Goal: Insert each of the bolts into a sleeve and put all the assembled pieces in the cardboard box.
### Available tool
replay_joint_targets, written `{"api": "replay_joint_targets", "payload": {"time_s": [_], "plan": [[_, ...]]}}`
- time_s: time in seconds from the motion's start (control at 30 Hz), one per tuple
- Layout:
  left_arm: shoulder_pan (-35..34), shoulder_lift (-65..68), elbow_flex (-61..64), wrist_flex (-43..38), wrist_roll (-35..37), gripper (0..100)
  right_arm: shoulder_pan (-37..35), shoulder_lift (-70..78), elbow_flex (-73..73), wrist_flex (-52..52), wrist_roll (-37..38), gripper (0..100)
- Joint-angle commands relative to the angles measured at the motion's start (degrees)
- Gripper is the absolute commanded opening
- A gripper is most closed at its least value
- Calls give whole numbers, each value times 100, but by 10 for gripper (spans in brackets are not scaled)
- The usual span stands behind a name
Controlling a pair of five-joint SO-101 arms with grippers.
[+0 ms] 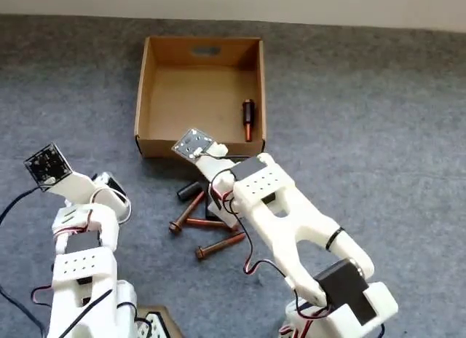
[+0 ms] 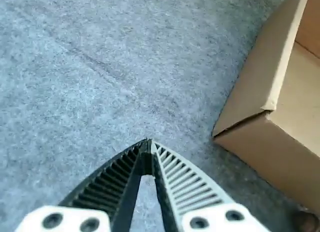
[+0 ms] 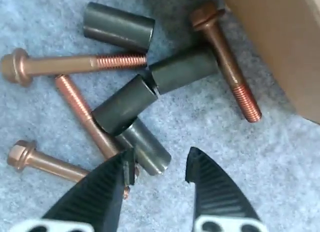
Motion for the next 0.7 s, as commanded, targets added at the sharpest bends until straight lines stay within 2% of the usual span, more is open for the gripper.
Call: {"api": "replay_joint_targets", "payload": {"time_s": [0.0,0.17,0.3,0.57,0.67], "plan": [[-84,-84,-242,-264,35,12,-57,92,-13,-75,79,166],[-84,-57,-119,-571,35,12,-57,409,-22,-92,114,166],[-84,-48,-119,-571,35,13,-57,611,-31,-101,580,166],[-84,-48,-119,-571,35,13,-57,1077,-75,-523,897,163],[-84,-48,-119,-580,35,13,-40,1086,-75,-523,870,101]]}}
